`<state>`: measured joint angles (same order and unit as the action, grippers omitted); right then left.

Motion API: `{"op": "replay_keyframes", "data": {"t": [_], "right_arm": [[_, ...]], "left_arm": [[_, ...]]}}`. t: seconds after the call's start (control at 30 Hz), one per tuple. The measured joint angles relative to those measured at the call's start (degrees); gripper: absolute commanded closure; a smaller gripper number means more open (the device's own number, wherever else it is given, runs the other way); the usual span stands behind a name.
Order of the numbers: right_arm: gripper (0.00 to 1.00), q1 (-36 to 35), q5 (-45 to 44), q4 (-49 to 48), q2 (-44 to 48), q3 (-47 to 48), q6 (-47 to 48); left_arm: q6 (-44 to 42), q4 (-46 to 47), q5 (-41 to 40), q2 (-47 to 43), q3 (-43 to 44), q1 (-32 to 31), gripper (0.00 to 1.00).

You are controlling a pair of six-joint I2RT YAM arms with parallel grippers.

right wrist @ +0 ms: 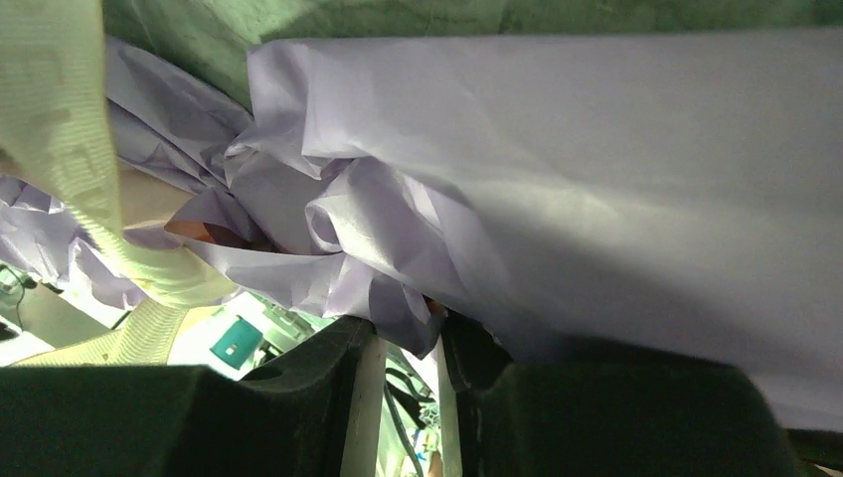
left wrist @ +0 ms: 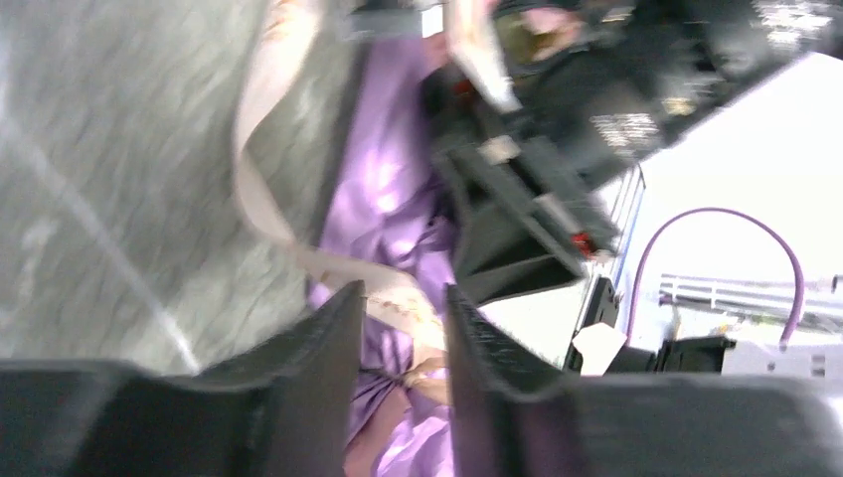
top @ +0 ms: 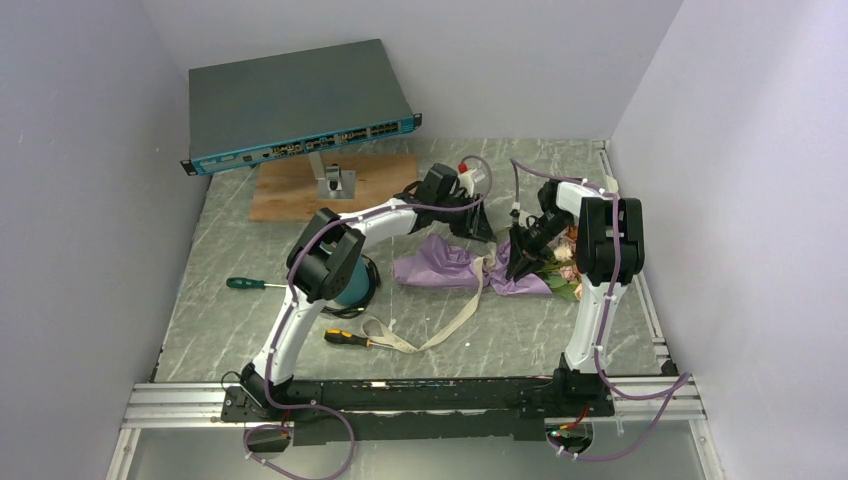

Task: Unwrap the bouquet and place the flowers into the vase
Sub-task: Untie the ribbon from the wrapping paper.

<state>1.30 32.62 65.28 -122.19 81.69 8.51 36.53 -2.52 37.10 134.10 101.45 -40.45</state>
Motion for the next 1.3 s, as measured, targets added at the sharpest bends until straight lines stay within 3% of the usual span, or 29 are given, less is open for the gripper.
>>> {"op": "replay_keyframes", "data": {"t": [0.07,0.1,0.3,0.4,0.43,0.53,0.67,0.97,1.13,1.3], "right_arm": [[0.79,0.0,-0.1,0.0,-0.2,0.0,-0.2],[0.8,0.0,0.0,0.0,-0.3,0.1,-0.3],[0.83,0.0,0.0,0.2,-0.7,0.2,-1.3],[0.83,0.0,0.0,0.1,-0.7,0.1,-1.4],[0.83,0.0,0.0,0.1,-0.7,0.1,-1.4],[0.83,0.0,0.0,0.1,-0.7,0.1,-1.5],[0.83,0.0,0.1,0.1,-0.7,0.1,-1.6],[0.84,0.0,0.2,0.1,-0.7,0.1,-1.7],[0.85,0.0,0.2,0.2,-0.8,0.1,-1.7],[0.89,0.0,0.2,0.2,-1.0,0.2,-1.7]], "left_arm": [[-0.5,2.4,2.4,0.0,1.5,-0.1,0.95],[-0.5,4.2,3.8,0.0,2.1,-0.2,1.0],[-2.2,11.8,10.6,-0.5,2.1,-0.2,1.0],[-4.5,11.6,11.3,-2.5,1.2,-0.2,0.51],[-5.3,11.1,11.0,-3.2,1.0,-0.1,0.42],[-4.5,9.0,8.6,-5.4,0.4,0.3,0.35],[-3.6,3.4,3.5,-5.6,0.4,1.1,0.34],[-2.4,-4.0,-2.9,0.7,2.1,1.5,0.25],[-1.2,-3.1,-1.0,4.4,4.5,0.9,0.3],[1.1,-0.5,1.4,6.1,5.9,0.3,0.6]]}}
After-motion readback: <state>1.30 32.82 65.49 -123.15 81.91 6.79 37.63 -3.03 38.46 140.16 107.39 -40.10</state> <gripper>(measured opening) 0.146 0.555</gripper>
